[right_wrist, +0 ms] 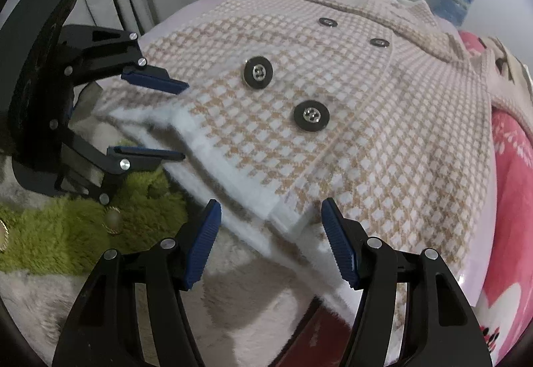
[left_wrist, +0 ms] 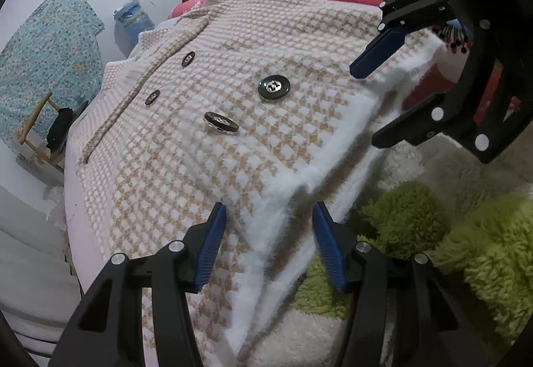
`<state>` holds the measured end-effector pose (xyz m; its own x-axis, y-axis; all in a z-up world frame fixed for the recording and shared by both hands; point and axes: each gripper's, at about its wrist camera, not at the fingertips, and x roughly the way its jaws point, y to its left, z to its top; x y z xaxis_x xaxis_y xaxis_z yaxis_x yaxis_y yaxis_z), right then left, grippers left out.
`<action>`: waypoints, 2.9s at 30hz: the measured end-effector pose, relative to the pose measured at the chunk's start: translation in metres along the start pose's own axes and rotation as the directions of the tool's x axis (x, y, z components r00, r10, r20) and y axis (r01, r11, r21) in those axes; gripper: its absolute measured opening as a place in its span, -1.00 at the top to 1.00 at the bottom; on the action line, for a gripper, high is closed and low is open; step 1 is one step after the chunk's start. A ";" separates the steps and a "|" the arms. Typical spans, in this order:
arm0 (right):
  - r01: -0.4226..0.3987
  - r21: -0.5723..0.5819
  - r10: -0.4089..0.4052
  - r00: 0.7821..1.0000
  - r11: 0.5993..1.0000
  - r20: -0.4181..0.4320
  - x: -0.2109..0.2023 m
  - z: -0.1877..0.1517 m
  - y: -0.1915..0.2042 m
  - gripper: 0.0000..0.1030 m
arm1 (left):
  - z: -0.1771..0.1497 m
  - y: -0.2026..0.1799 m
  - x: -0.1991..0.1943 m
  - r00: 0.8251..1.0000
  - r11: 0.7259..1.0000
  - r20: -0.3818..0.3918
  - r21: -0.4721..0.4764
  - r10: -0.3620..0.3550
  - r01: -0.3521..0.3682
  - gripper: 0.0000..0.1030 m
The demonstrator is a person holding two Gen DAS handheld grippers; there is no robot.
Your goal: Fold large clothes
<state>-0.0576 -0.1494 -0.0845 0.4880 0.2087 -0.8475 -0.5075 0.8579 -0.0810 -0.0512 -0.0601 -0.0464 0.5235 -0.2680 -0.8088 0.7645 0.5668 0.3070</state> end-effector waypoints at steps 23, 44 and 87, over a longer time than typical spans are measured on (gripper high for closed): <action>0.320 -0.394 -0.290 0.947 0.861 0.136 0.010 -0.014 0.047 0.32 | 0.001 0.016 -0.001 0.999 0.993 0.040 -0.114 -0.015 0.019 0.14; 0.311 -0.520 -0.249 0.950 0.795 0.188 -0.049 0.000 0.035 0.91 | 0.010 0.006 -0.045 0.993 0.999 0.108 0.028 -0.050 0.047 0.78; 0.233 0.653 -0.203 0.971 0.720 -0.122 0.008 -0.006 -0.176 0.69 | 0.087 0.045 0.019 0.922 0.931 0.179 -0.065 -0.343 0.359 -0.06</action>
<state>0.0313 -0.3015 -0.0801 0.4904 -0.0291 -0.8710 0.2120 0.9734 0.0869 0.0261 -0.1071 -0.0046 0.2875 -0.5814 -0.7612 0.8753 0.4822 -0.0377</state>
